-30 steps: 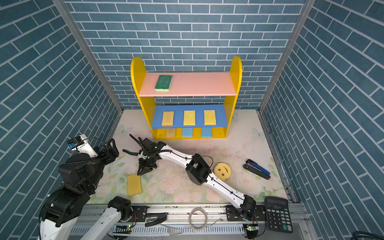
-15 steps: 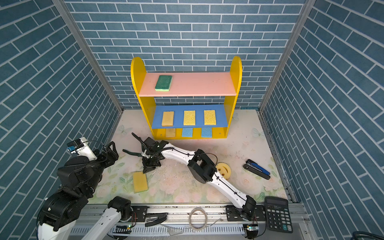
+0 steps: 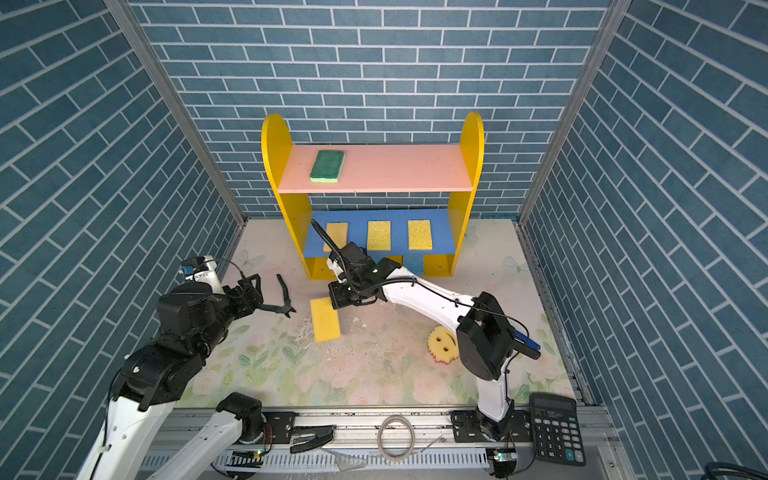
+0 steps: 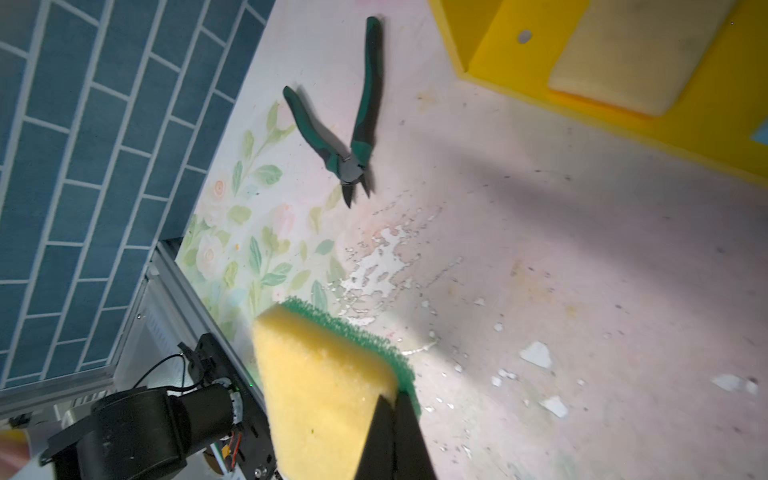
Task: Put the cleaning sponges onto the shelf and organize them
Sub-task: 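Drag the yellow sponge toward the shelf with right gripper while left gripper approaches, then lift the yellow-green sponge upright with the right gripper beside the left gripper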
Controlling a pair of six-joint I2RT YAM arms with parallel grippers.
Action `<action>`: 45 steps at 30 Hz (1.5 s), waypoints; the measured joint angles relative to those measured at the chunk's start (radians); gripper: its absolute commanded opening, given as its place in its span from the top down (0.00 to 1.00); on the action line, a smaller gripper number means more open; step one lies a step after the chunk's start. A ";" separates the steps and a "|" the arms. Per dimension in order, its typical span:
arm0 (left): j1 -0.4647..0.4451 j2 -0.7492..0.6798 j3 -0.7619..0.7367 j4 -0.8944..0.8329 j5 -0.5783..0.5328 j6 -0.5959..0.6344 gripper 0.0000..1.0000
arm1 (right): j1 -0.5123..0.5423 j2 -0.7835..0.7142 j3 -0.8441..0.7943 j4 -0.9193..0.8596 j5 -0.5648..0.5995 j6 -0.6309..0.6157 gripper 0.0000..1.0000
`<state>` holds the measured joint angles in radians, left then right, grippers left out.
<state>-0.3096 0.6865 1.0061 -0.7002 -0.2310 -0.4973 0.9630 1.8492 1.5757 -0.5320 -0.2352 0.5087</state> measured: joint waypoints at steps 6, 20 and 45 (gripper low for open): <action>0.000 0.139 -0.065 0.098 0.216 0.012 0.27 | -0.057 -0.055 -0.130 0.010 0.064 -0.016 1.00; -0.112 0.308 -0.269 0.449 0.610 -0.034 0.17 | -0.177 -0.164 -0.144 0.014 0.052 -0.016 1.00; -0.218 0.516 -0.219 0.788 0.726 -0.145 0.88 | -0.214 -0.235 -0.109 0.072 -0.100 0.037 0.91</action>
<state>-0.5274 1.2026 0.7876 0.0875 0.4946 -0.6426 0.7494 1.6142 1.4662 -0.4595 -0.3347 0.5457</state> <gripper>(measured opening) 0.149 0.044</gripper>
